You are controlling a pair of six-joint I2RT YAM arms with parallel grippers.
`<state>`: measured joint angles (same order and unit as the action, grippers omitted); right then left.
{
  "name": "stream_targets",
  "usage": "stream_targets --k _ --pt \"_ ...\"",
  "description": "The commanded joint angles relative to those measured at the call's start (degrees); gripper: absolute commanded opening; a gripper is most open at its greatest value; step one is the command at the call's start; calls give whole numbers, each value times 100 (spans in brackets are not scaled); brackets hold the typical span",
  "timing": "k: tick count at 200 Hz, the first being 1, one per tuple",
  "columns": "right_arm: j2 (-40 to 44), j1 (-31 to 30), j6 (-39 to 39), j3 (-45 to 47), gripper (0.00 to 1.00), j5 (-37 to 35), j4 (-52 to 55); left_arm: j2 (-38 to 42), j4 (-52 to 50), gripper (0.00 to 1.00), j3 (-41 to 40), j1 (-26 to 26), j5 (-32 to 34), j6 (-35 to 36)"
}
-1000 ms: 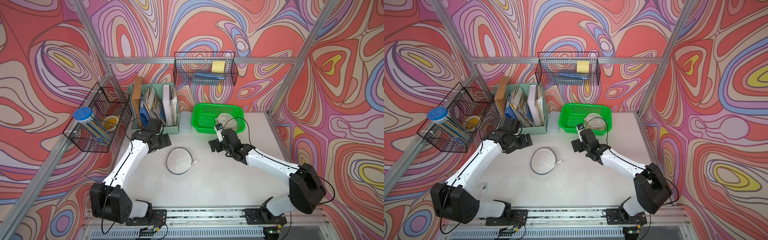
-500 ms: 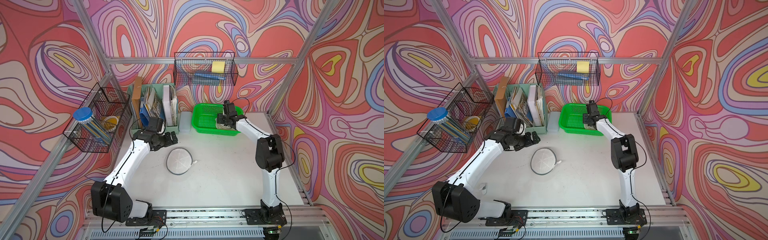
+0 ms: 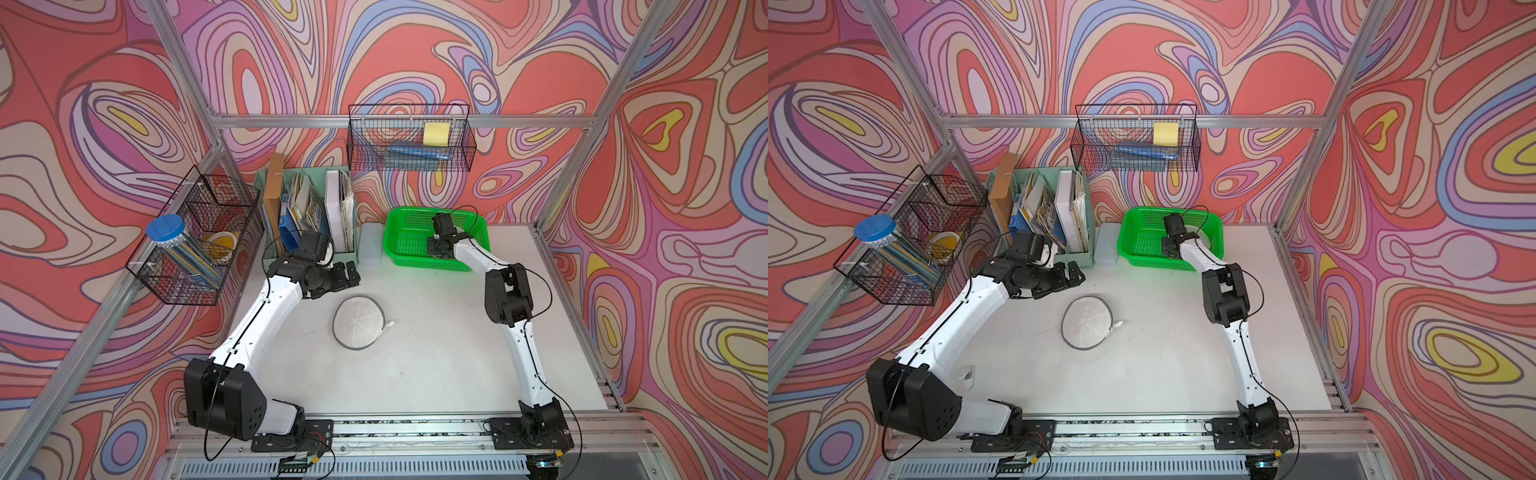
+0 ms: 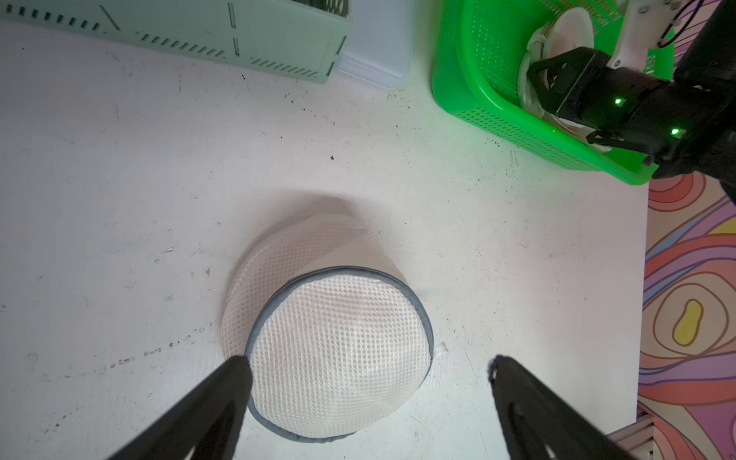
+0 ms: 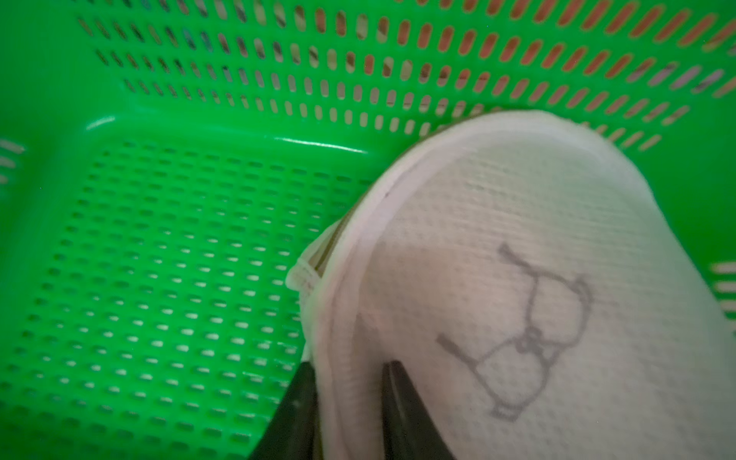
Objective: Turn the laundry bag inside out
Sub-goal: Pick up the laundry bag and place it in the bin.
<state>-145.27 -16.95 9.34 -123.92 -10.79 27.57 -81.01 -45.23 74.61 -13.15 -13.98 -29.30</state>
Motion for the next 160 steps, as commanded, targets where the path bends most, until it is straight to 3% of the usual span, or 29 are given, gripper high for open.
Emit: stream_targets --k 1,102,160 --pt "-12 16 -63 -33 1 -195 -133 73 -186 99 142 -12 -28 134" --pt "2067 15 -286 1601 0 -502 -815 198 -232 99 344 -12 -52 177" --pt "3928 -8 -185 2794 0 -633 -859 270 -150 99 379 -12 -189 163"
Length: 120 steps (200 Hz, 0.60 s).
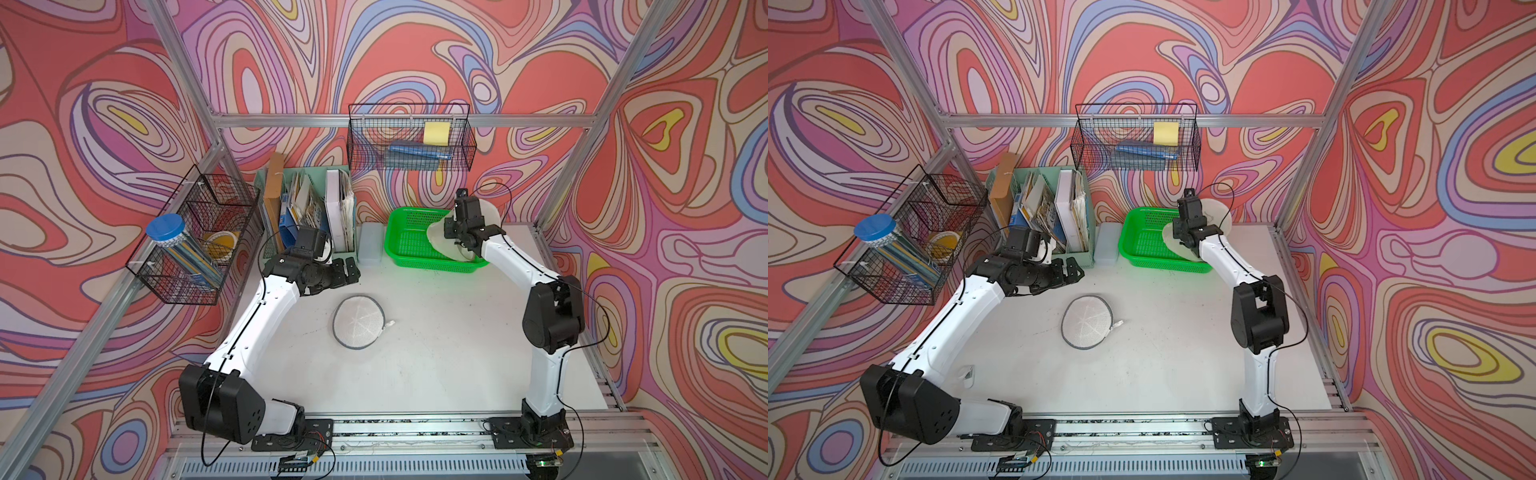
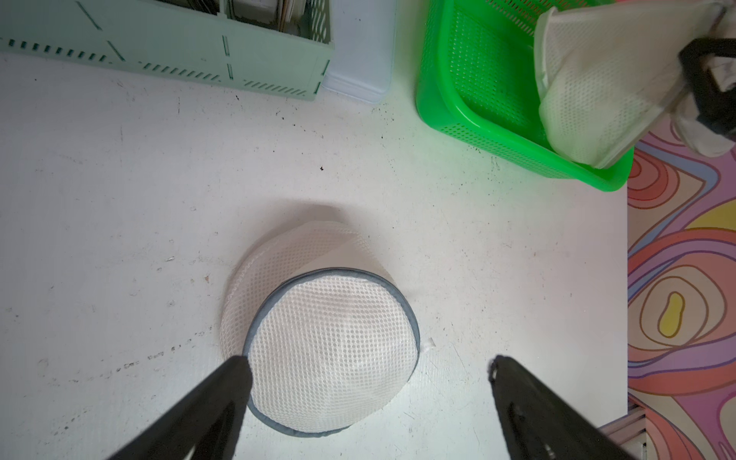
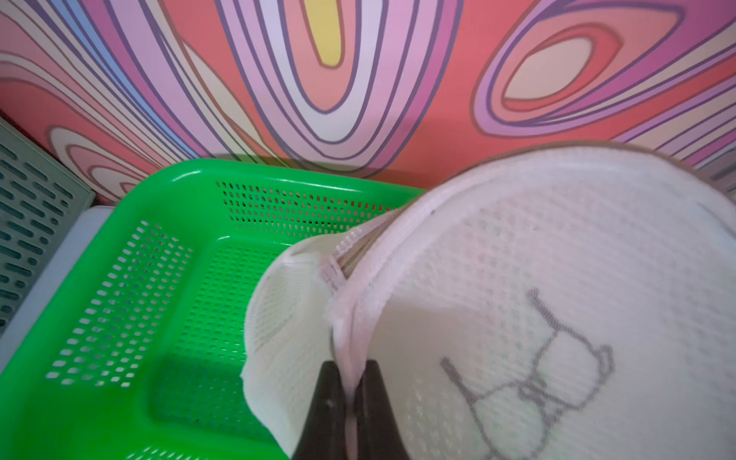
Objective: Turn the laundry bag inside out
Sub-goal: Pick up the laundry bag and place it in the bin, then place the laundry bag at the center of the board.
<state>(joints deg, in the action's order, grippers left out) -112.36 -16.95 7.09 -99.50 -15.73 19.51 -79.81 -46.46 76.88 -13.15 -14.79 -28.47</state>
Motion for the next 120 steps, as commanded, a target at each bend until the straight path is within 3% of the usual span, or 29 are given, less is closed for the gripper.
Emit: stream_targets --k 1,62,103,120 --pt "667 -9 43 366 0 -136 -35 150 -25 99 152 -12 -110 79" --pt "2552 -500 -60 1455 0 -376 973 149 38 99 270 -12 -233 127" --pt "2985 -1620 -33 2124 0 -1019 1907 84 15 98 370 -30 -318 158" --pt "3009 -1797 352 2605 0 -796 1790 71 -19 97 391 -56 -345 189"
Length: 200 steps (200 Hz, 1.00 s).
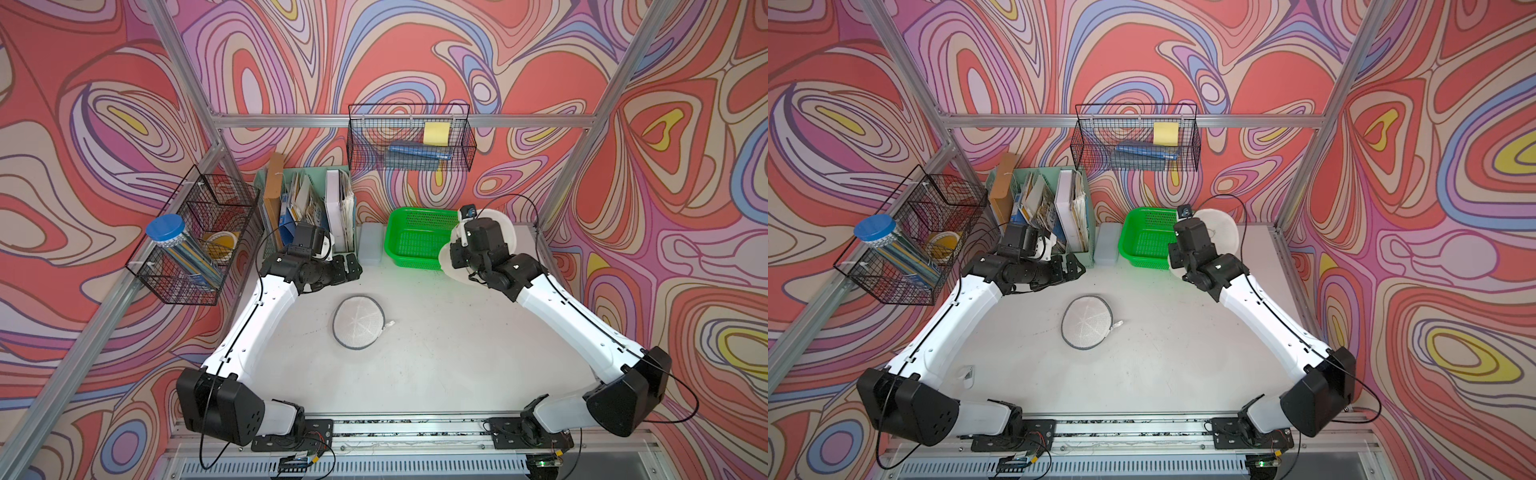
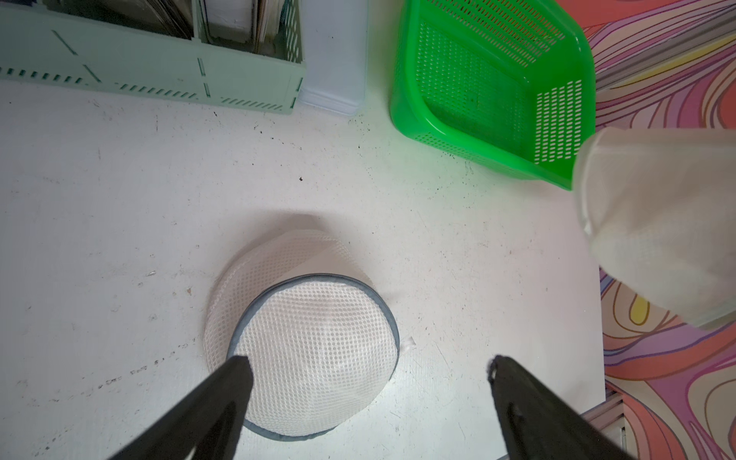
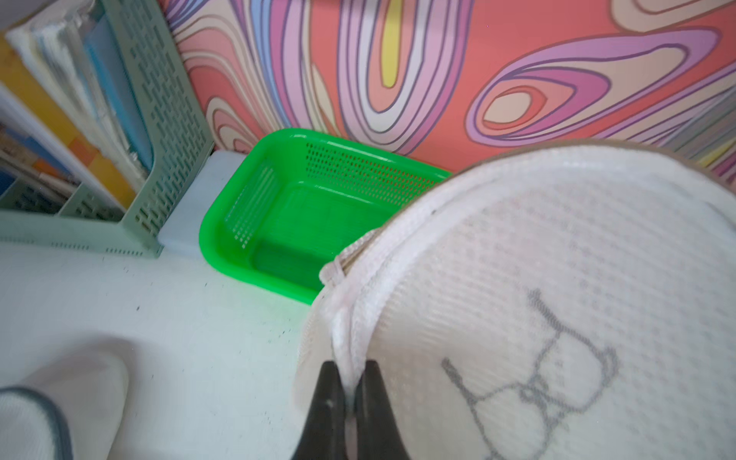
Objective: Turn the laundry bag inside out
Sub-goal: Place the laundry bag at the center of the board.
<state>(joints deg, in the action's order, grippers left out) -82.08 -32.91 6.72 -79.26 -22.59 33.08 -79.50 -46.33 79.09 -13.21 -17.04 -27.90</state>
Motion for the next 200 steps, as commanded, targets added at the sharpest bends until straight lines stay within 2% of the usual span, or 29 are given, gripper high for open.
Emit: stream_targets --k 1,36,74,86,106,120,134,157,185,200 --pt "-18 -213 417 611 0 -90 412 40 -33 97 169 -54 -127 134" --pt "-620 -459 1063 1192 0 206 -292 84 -117 95 177 -192 -138 223" --pt "-1608 -513 1386 904 0 677 -683 136 -217 95 170 -496 -55 282" --pt "-1782 -514 1416 713 22 790 -602 129 -221 94 143 -625 -22 286" --pt "-1687 -510 1453 666 48 798 -537 72 -239 92 125 -878 15 295" --pt "-1432 -506 1442 778 59 621 -545 -13 -195 89 90 -1067 -5 265" --pt "-1207 -494 1446 862 63 451 -445 -166 -136 86 63 -1276 -9 210" --pt "-876 -319 1541 1077 62 438 -220 -574 -31 81 142 -1700 7 145" --pt "-508 146 1770 1695 62 636 -281 -1272 25 77 508 -2177 38 171" --pt "-388 497 1865 2021 62 991 -415 -1722 -22 76 820 -2366 5 180"
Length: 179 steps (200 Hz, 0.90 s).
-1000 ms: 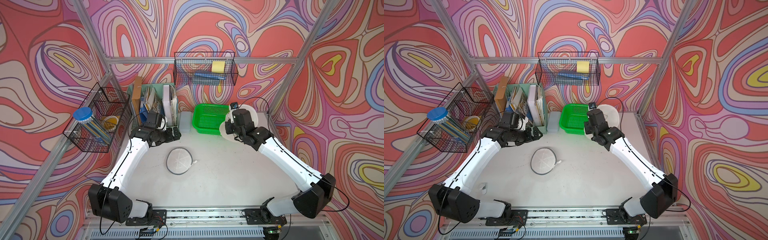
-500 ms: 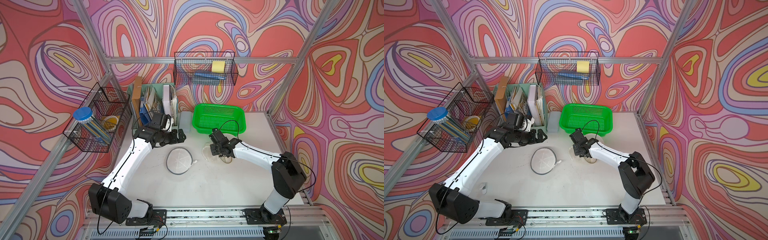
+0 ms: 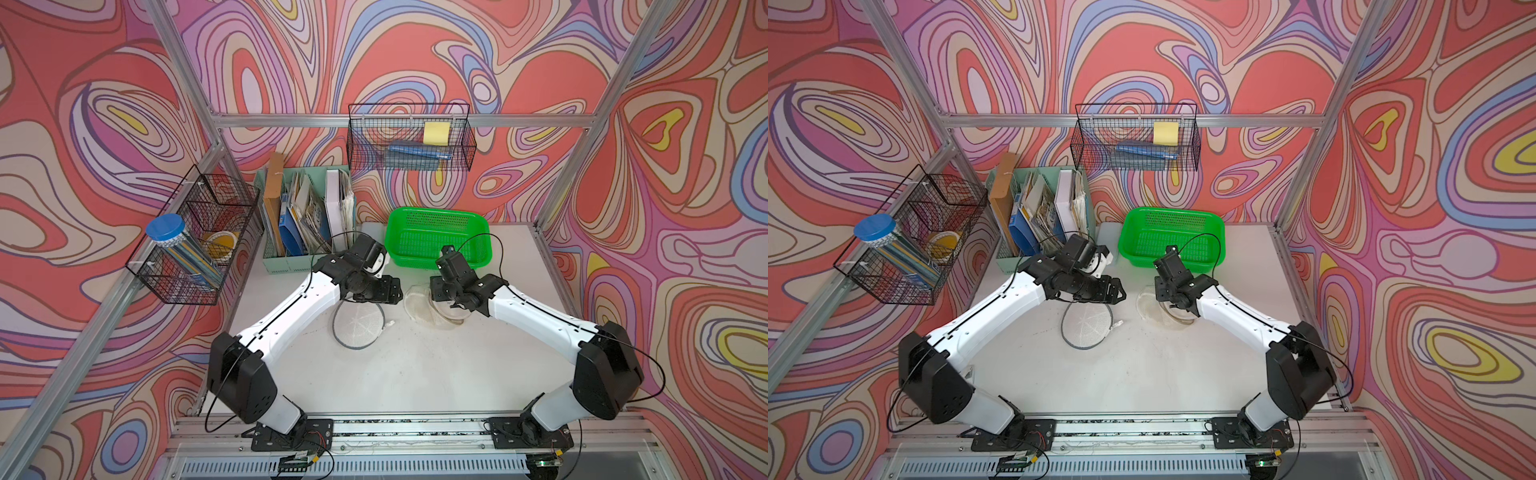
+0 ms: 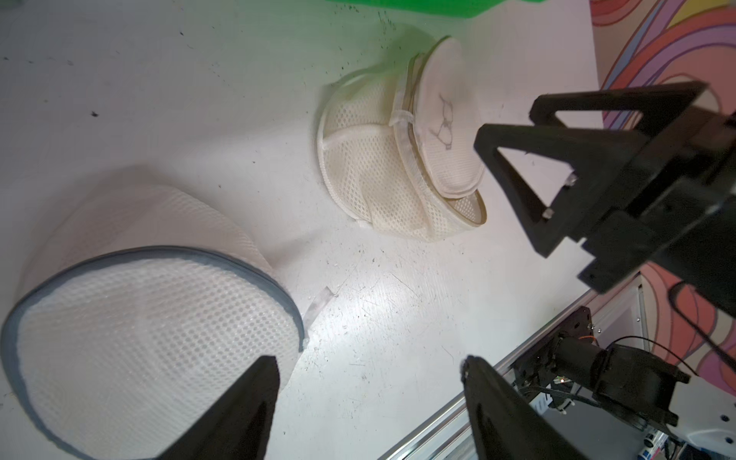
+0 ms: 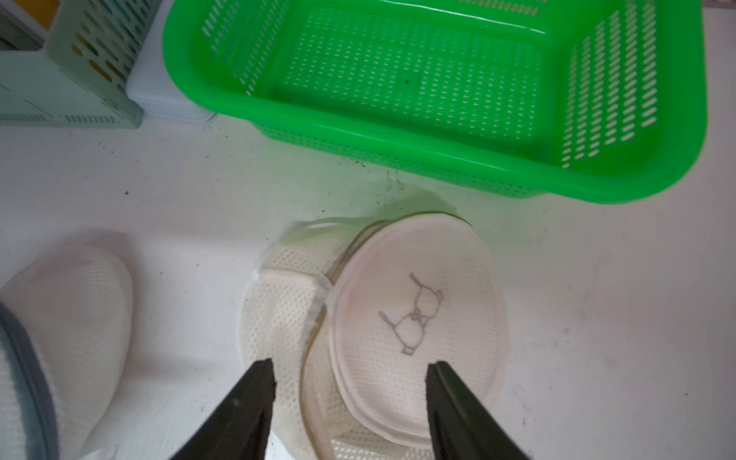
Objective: Turn the laundry bag inside out
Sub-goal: Place the laundry bag at the center of the board, then turn over the laundry bag at the center of the board.
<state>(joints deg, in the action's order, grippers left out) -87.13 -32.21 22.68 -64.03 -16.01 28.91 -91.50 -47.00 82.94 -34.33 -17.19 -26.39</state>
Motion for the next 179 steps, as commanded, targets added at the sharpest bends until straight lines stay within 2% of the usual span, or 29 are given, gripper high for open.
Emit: stream_targets --k 1,23,37,84,126,162,179 --pt "117 453 275 510 62 356 -7 -555 44 76 457 -261 17 34" --pt "139 993 550 880 61 874 -294 -1217 -51 73 971 -482 19 23" --pt "61 1242 785 1048 59 1149 -488 -1630 -154 66 1300 -552 -2 14" --pt "-368 2009 1707 1542 51 2200 -1167 -2527 -68 64 1907 -740 -143 -58" --pt "-479 2192 2324 1800 48 2706 -1459 -3015 16 56 2024 -882 -256 -84" --pt "-700 2453 2961 2299 32 3420 -2405 -3199 -11 54 2008 -962 -197 -90" --pt "-705 2497 3004 2287 16 3476 -2497 -3190 -2 54 1966 -970 -180 -94"
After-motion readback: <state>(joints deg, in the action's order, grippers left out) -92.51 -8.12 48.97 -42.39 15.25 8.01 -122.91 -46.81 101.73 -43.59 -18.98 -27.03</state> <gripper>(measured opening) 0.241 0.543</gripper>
